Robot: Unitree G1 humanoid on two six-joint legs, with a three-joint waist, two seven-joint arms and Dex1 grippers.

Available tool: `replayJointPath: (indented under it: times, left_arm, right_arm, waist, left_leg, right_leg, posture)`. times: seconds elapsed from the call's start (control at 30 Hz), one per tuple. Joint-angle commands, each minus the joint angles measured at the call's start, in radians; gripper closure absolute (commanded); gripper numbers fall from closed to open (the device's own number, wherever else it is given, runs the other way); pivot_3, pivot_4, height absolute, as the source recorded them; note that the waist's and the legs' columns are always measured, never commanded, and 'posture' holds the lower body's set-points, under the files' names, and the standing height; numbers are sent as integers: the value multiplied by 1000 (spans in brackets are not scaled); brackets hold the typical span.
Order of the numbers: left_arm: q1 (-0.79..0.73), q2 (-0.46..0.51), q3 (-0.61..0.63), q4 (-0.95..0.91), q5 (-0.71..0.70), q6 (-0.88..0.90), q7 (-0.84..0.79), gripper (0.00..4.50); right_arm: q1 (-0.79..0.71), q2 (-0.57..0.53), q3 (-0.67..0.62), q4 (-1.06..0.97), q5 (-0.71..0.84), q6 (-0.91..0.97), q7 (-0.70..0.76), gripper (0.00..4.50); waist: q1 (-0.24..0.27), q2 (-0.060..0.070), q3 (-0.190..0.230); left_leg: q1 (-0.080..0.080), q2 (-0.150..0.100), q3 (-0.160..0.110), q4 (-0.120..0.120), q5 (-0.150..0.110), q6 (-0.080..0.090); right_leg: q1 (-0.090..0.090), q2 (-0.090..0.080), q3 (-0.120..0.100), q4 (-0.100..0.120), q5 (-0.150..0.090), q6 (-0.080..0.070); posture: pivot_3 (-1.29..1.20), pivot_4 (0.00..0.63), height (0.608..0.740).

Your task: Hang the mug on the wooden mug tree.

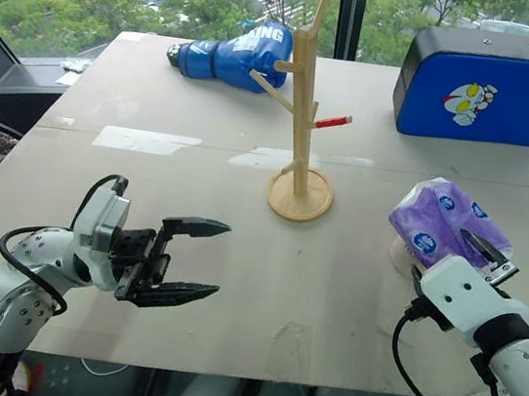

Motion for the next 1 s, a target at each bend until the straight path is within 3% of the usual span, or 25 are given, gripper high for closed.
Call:
replayJointPath:
  times: [0.03, 0.2, 0.27, 0.4, 0.5, 0.63, 0.8, 0.9, 0.97, 1.0]
  left_arm:
    - [14, -6, 19, -19, -1, -27, 3, 0]
    - [29, -11, 16, -11, 16, -46, 5, 0]
    - [30, -10, 12, 0, 39, -67, 0, 0]
    - [23, -14, 13, 15, 34, -67, 0, 0]
    - [9, -18, -1, 14, 34, -63, 2, 0]
    - [-17, -22, -7, 12, 28, -49, 17, 0]
    - [-52, -48, -25, 1, 28, -38, 59, 0]
    - [-77, -66, -36, -15, 21, -32, 91, 0]
    - [-97, -73, -42, -25, 21, -31, 107, 0]
    - [-104, -77, -45, -38, 19, -27, 119, 0]
  right_arm:
    - [-33, -1, -32, -8, -2, 1, 9, 1330]
    - [-56, -13, -27, -41, 0, 47, 36, 3759]
    - [-69, -21, -35, -55, 8, 59, 53, 4475]
    - [-222, -73, -161, -58, 215, 235, 146, 4475]
    - [-417, -139, -317, -58, 430, 505, 239, 4475]
    - [-622, -279, -400, 92, 469, 632, 241, 4475]
    - [-533, -326, -219, 434, 260, 301, 105, 4475]
    - [-618, -277, -6, 888, 133, -76, 33, 4475]
    - [-689, -250, 75, 1121, 90, -219, 19, 4475]
    - [-720, -239, 94, 1214, 82, -258, 21, 4100]
  waist:
    - [0, 0, 0]
    - [-1, 0, 0]
    - [-1, 0, 0]
    - [-5, 1, 0]
    - [-3, 1, 1]
    - [3, 5, 3]
    - [14, 1, 2]
    - [8, 1, 2]
    - [-1, 5, 3]
    - [-6, 5, 3]
  left_leg:
    - [0, 0, 0, 0, 0, 0]
    - [0, 0, 0, 0, 0, 0]
    - [0, 0, 0, 0, 0, 0]
    - [0, 0, 0, 0, 0, 0]
    - [0, 0, 0, 1, -1, 1]
    - [-1, 0, -1, 0, -2, 5]
    - [-3, 0, -1, 0, -1, 2]
    - [-2, -1, 4, 2, -1, 3]
    - [-2, -1, 5, 2, -1, 3]
    - [-2, -1, 5, 1, -1, 3]
  right_leg:
    - [0, 0, 0, 0, 0, 0]
    - [0, 0, 0, 0, 0, 0]
    - [0, 0, 0, 0, 0, 0]
    - [0, 0, 0, 0, 0, 0]
    - [1, 0, 0, 0, 0, 0]
    - [0, -1, -1, -1, 0, 0]
    - [0, -2, -3, -5, 0, 0]
    - [0, -3, 2, -3, 1, 1]
    - [0, -3, 2, -3, 1, 1]
    - [-2, -2, 3, -1, 1, 1]
  posture:
    - [0, 150, 740]
    - [0, 150, 740]
    - [0, 150, 740]
    - [0, 150, 740]
    - [0, 150, 740]
    - [0, 150, 740]
    - [0, 150, 740]
    - [0, 150, 740]
    - [0, 150, 740]
    - [0, 150, 740]
